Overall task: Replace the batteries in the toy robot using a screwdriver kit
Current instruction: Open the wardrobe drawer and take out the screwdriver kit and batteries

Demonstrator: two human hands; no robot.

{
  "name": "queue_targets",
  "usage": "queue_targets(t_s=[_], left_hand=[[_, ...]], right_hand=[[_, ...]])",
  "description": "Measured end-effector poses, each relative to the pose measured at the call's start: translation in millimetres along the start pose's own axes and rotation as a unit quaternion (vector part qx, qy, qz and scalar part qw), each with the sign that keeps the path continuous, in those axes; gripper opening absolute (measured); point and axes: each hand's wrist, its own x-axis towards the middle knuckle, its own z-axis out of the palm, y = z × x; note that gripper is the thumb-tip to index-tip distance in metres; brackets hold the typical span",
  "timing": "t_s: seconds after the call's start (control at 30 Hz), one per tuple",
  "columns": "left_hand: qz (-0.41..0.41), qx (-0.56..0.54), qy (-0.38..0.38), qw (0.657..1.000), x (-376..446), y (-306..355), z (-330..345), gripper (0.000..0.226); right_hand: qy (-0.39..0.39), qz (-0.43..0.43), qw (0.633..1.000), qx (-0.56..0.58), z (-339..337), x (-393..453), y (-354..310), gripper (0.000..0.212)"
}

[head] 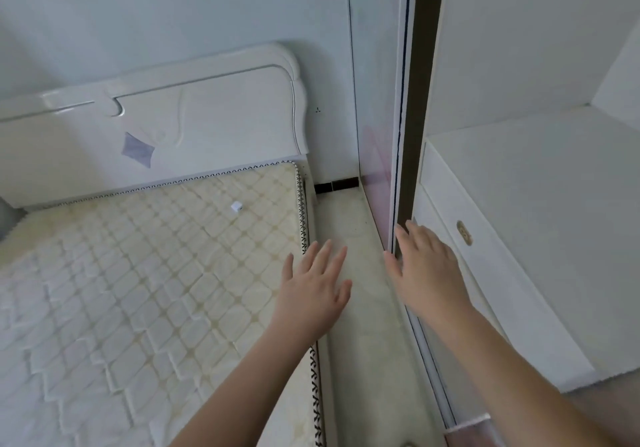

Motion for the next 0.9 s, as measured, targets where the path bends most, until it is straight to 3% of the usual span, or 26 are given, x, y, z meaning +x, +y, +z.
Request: queue_targets(t_s=[0.3,0.5,0.63,0.9], left_hand=[[0.075,-0.006,-0.012,0.997,113.6,1.0,10.5,0.058],[0.169,-0.038,-0.035,0.984,198.6,10.4,46.8,0.059],[0.243,-0.054,-0.056,0.967,254.3,9.2,64.1,0.062],[0.398,-0.059,-0.095,0.91,337.5,36.5,83.9,0.059]], right_hand=[[-0.01,0.042,0.999,0.013,13.1,78.9,21.3,0.06],[-0.031,0.113,0.993,-0.009,27.2,122.4,59.3,0.059],[-0.039,0.191,0.98,-0.029,40.8,137.7,84.3,0.066],[-0.041,0.329,0.943,-0.006,52.8,146.3,119.0,0.057]])
